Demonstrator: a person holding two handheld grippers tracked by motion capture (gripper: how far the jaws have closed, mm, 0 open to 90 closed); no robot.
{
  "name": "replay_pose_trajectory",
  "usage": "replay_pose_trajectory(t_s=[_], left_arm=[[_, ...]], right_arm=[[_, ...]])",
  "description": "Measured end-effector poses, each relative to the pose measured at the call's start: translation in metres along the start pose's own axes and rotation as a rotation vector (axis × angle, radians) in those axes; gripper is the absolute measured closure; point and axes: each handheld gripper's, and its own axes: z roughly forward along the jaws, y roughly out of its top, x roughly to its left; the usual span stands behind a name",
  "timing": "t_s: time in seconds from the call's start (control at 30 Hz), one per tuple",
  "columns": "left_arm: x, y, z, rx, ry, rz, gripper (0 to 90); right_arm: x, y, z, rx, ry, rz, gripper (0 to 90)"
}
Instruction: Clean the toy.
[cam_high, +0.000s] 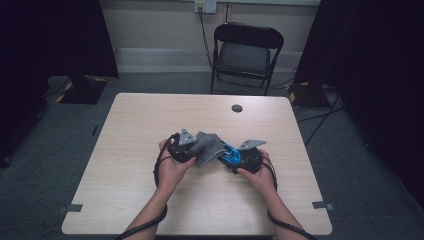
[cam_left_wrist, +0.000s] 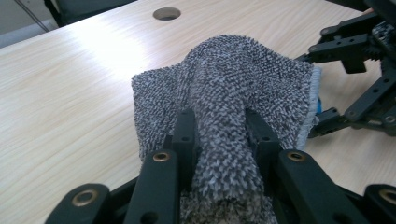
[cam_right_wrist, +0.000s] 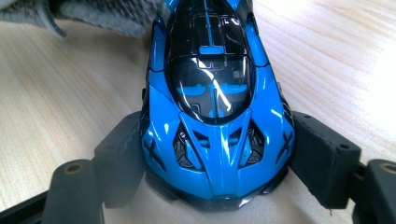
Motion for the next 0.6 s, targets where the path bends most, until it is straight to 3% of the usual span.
replay_pose_trajectory(t_s=[0.33,0.6], left_arm=[[-0.020,0.013,0.017,0.002,-0.012,0.053,70.0],[-0.031,0.018,0.034,0.024,-0.025,0.066,70.0]], right_arm=[[0.000,0.000,0.000,0.000,0.000,0.000,24.9],[0.000,0.000,0.000,0.000,0.000,0.000,24.9]])
